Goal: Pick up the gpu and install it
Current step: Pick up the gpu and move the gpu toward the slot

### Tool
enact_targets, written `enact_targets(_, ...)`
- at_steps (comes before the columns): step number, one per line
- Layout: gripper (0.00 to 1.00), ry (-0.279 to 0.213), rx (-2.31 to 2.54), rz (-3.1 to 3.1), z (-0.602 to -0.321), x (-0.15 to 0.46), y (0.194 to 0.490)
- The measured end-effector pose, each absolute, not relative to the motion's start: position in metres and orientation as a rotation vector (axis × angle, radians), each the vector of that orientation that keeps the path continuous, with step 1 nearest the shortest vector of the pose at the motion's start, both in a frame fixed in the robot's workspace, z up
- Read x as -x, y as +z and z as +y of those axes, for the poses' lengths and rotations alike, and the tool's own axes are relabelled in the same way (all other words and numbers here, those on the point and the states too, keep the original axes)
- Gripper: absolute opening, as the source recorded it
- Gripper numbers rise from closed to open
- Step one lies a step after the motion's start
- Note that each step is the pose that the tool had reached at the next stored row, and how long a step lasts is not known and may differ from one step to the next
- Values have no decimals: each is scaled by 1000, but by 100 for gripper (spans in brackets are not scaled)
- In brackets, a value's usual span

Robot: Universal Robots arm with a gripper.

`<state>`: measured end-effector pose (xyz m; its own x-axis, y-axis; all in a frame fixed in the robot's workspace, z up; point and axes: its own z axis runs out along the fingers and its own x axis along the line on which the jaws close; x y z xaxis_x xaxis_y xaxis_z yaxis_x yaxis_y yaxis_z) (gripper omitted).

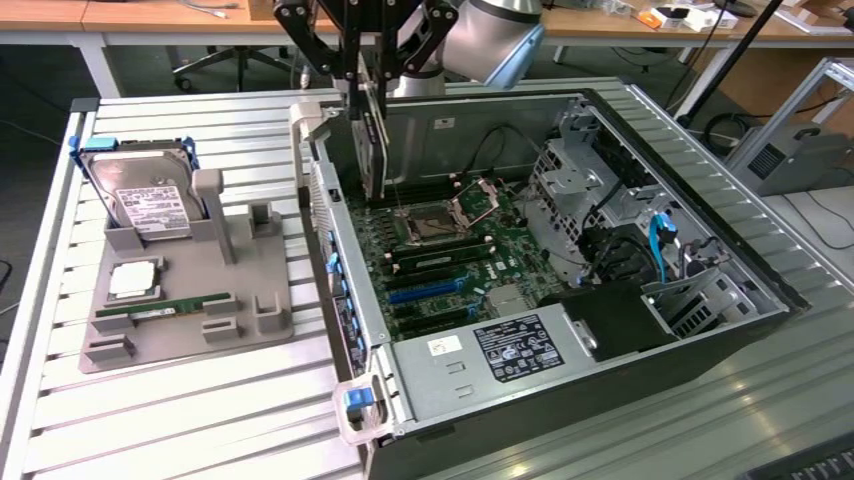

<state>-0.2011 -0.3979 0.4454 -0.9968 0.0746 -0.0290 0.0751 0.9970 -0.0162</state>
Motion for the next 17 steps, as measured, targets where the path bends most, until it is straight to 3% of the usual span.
enact_targets(17, 27, -29, -117, 3111, -399, 184, 441)
